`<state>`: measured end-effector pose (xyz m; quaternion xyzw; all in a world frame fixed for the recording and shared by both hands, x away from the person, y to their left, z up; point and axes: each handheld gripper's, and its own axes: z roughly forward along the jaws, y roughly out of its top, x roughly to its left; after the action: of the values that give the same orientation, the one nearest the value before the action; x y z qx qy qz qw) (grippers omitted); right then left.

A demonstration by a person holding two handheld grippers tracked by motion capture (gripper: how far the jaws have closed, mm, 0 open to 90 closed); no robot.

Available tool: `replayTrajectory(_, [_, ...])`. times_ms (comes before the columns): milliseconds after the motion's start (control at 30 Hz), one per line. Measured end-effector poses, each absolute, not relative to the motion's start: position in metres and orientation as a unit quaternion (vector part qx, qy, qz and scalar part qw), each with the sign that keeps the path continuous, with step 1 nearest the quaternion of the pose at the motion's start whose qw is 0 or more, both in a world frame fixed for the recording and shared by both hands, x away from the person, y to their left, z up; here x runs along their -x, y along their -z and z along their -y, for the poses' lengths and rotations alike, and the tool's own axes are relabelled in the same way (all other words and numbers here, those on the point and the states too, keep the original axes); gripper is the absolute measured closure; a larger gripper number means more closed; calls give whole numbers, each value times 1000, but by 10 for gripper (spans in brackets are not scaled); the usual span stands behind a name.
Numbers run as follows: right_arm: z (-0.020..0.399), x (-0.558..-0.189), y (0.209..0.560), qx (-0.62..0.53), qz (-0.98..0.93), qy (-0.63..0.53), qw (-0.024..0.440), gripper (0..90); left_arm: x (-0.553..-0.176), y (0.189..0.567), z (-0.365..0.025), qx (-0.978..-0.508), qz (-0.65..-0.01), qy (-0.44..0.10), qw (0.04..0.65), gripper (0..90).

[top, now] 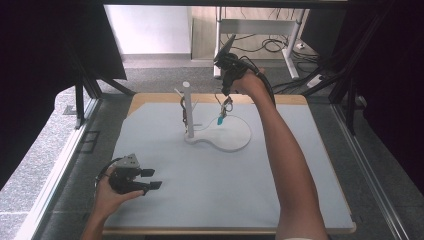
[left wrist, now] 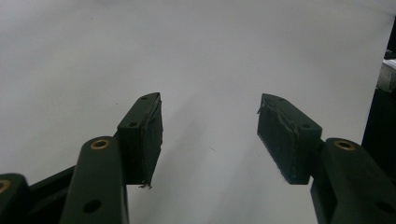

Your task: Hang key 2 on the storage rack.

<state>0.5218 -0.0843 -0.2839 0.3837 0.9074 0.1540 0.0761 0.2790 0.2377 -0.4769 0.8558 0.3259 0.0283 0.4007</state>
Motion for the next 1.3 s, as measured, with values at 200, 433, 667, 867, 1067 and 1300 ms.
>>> replayTrajectory(200, [77, -524, 287, -380, -908, -157, 77, 879, -278, 476, -238, -856, -329, -31, 397, 409])
replayTrajectory(433, [69, -525, 291, -372, -911, -159, 75, 879, -277, 475, -237, -856, -329, -31, 398, 409])
replayTrajectory(667, [60, -526, 295, -368, -913, -157, 76, 879, -276, 474, -238, -854, -329, -31, 401, 408])
replayTrajectory(867, [51, -528, 299, -363, -915, -159, 73, 879, -276, 474, -240, -855, -326, -32, 402, 407])
replayTrajectory(1067, [42, -530, 304, -358, -917, -160, 72, 879, -276, 473, -239, -855, -326, -32, 402, 407])
replayTrajectory(1300, [37, -530, 306, -354, -918, -165, 68, 878, -276, 473, -239, -855, -326, -31, 402, 407])
